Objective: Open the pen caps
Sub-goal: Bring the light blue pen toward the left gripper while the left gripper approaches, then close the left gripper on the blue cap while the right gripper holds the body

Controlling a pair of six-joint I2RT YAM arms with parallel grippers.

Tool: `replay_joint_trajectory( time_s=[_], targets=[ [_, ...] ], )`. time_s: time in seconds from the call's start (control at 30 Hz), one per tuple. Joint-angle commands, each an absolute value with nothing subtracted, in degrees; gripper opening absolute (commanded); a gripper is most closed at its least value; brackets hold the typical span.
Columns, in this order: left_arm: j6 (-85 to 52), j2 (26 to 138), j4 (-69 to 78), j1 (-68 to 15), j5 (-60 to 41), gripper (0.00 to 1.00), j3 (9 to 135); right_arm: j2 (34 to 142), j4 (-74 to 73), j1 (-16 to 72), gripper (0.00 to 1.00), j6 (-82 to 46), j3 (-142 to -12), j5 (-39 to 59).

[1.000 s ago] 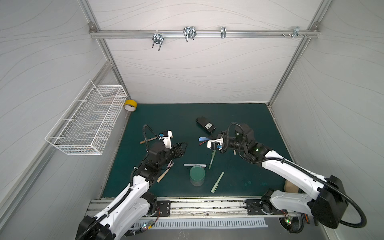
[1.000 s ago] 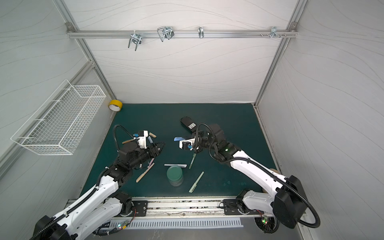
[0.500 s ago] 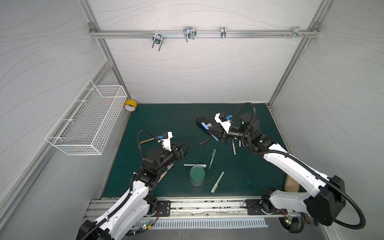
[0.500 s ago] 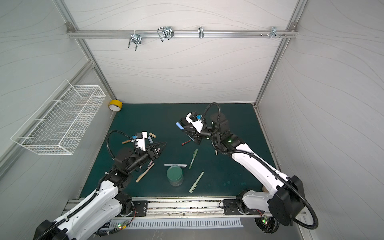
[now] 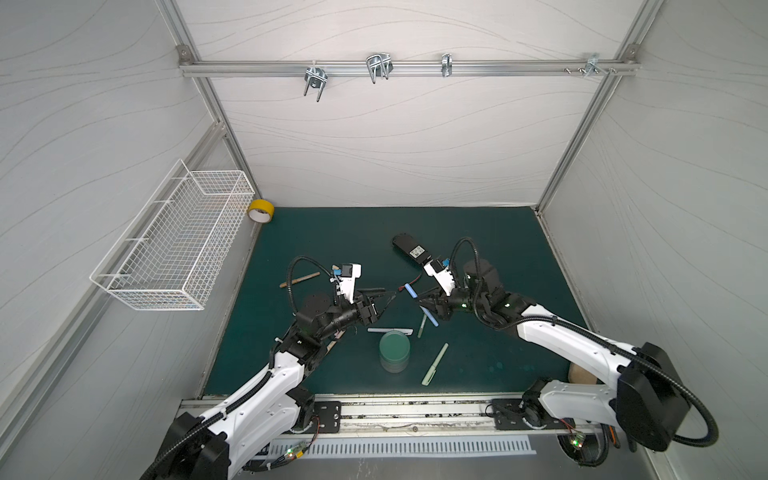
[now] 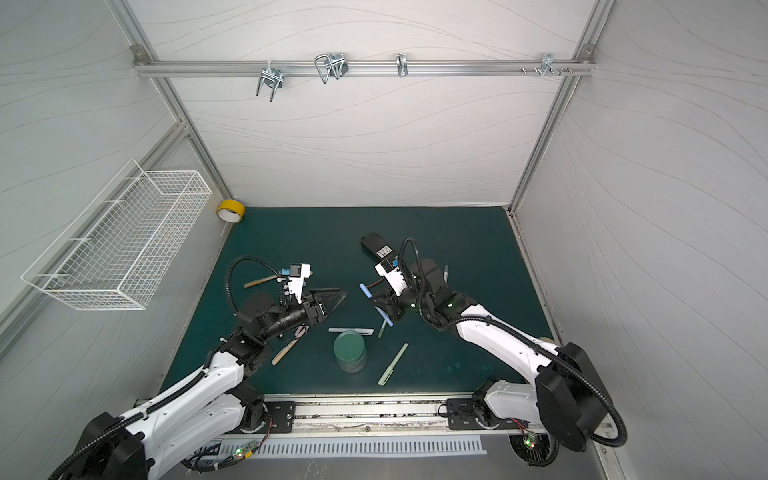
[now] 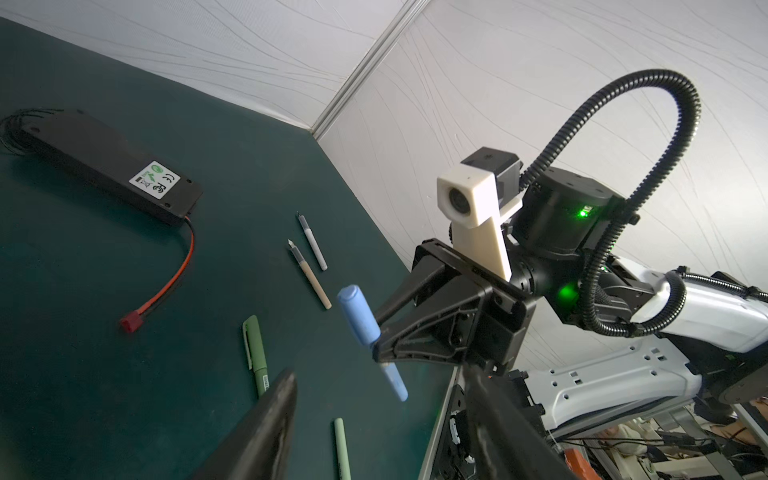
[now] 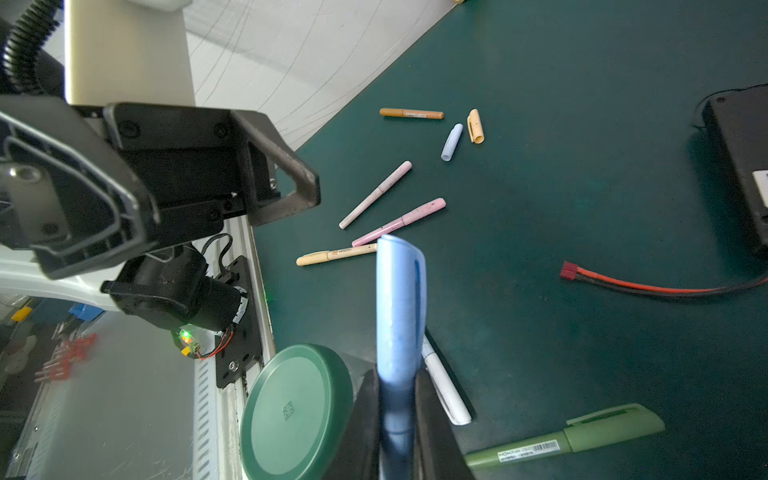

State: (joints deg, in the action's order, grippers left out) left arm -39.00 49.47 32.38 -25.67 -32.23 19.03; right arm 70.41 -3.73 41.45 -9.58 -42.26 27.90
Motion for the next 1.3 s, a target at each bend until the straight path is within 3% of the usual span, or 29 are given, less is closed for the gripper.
replay_joint_trajectory(
  time_s=[0.0, 0.23, 0.73, 1.27],
  targets=[
    [-38.10, 48.23, 34.67, -25.99, -33.05, 0.64, 21.36, 69.95, -8.49, 42.60, 0.06, -9.76, -41.64, 28.92],
    [-38.14, 52.47, 36.11, -27.16, -36.67, 0.53, 23.09, 67.66, -12.75, 44.66, 0.06, -7.29, -38.92, 29.39],
    [-38.32, 56.33, 38.29, -28.56, -38.99, 0.49, 23.91, 67.59, -16.58, 47.02, 0.07, -7.54, -38.03, 32.49],
    [-39.94, 59.22, 41.23, -28.74, -40.98, 0.26, 24.17, 70.29, -18.79, 48.08, 0.06, -9.28, -38.72, 36.49]
  ],
)
